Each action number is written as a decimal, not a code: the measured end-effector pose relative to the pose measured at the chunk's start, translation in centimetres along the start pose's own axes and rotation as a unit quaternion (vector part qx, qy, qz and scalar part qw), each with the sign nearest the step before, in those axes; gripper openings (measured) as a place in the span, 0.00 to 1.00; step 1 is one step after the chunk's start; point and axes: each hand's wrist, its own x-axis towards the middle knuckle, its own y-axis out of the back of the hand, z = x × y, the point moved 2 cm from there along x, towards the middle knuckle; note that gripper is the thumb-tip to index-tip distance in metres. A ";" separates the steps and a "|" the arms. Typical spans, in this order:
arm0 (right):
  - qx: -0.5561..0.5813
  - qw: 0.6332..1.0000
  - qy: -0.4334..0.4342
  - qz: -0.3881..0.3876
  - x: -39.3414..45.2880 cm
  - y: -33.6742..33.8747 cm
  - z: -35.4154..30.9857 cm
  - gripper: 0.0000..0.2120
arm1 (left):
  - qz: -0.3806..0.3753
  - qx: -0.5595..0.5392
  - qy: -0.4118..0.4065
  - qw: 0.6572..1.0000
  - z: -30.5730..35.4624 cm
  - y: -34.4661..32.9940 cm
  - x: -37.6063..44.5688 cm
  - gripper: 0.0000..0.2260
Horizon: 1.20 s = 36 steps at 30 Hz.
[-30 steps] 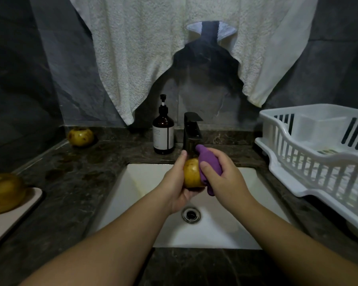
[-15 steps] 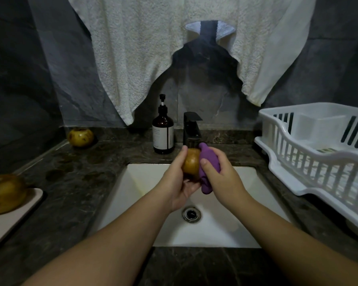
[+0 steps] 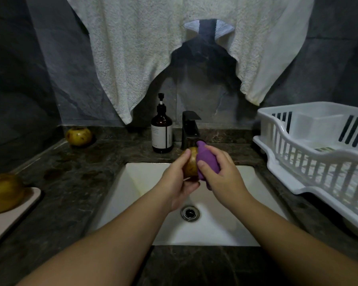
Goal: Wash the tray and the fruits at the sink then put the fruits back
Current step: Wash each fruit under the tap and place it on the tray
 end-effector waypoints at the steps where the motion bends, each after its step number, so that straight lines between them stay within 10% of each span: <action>1: 0.015 1.000 -0.015 0.005 0.2 0.0 -0.1 0.22 | -0.011 -0.031 0.002 0.999 0.0 -0.1 0.0 0.23; 15: -0.022 0.999 0.023 -0.025 0.0 0.1 0.1 0.22 | 0.000 0.052 0.022 0.998 -0.6 0.5 0.4 0.29; 24: 0.058 0.998 -0.025 -0.021 0.3 0.3 0.5 0.18 | -0.036 -0.182 -0.011 0.983 0.8 0.3 0.6 0.30; 36: -0.105 0.993 0.037 -0.043 0.2 0.1 0.1 0.26 | -0.025 -0.182 0.012 0.983 0.8 0.6 0.5 0.33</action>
